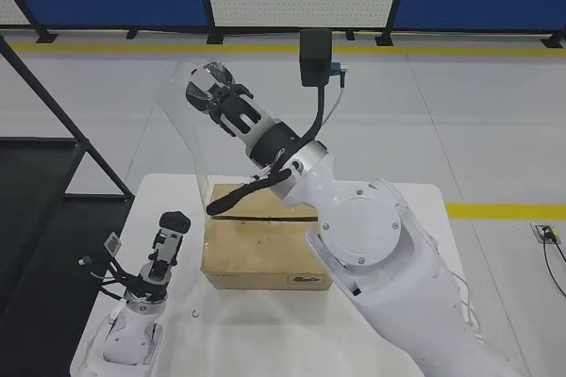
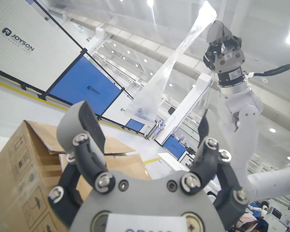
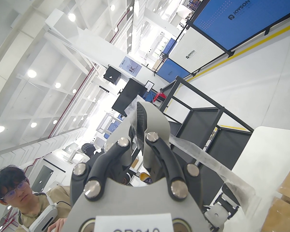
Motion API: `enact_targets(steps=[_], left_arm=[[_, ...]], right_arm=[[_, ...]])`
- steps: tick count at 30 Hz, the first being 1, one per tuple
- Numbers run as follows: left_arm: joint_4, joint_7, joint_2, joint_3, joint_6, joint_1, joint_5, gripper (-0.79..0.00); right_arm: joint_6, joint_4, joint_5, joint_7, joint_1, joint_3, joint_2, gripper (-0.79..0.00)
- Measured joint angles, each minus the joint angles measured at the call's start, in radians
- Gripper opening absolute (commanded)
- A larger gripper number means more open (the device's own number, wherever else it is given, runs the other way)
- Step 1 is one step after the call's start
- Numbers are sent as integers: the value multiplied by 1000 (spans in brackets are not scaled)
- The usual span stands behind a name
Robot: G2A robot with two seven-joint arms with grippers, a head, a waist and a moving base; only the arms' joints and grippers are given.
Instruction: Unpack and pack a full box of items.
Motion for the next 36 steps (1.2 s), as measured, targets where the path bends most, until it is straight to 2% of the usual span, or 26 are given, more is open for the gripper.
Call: enact_targets(steps=[9,10,11,12,14,15,27,33,36], left_arm=[[0,-1,0,0,0,0,-1,0],[-2,-2,0,0,2,1,0,-117],[-8,-5,0,0,10,1,3,-274],[-17,-10,0,-1,24,1,12,-369],[-23,-14,0,1,37,-4,42,-456],[-20,-14,0,4,36,-8,58,-471],[58,88,-16,48,17,-70,231,-422],[73,123,-19,64,-48,-46,282,-400],[86,112,-19,72,-46,-31,288,-403]], right_arm=[[-8,-5,0,-3,-12,2,0,-785],[-13,-9,2,-5,-22,4,0,-785],[-16,-12,4,-6,-29,7,-1,-785],[-17,-14,5,-8,-35,10,-2,-785],[-15,-16,5,-11,-39,12,-5,-785],[-14,-17,5,-12,-40,12,-6,-785],[1,-30,-4,-4,-50,22,-19,-785],[1,-23,-9,-1,-47,24,-27,-785],[0,-16,-9,3,-44,24,-31,-785]])
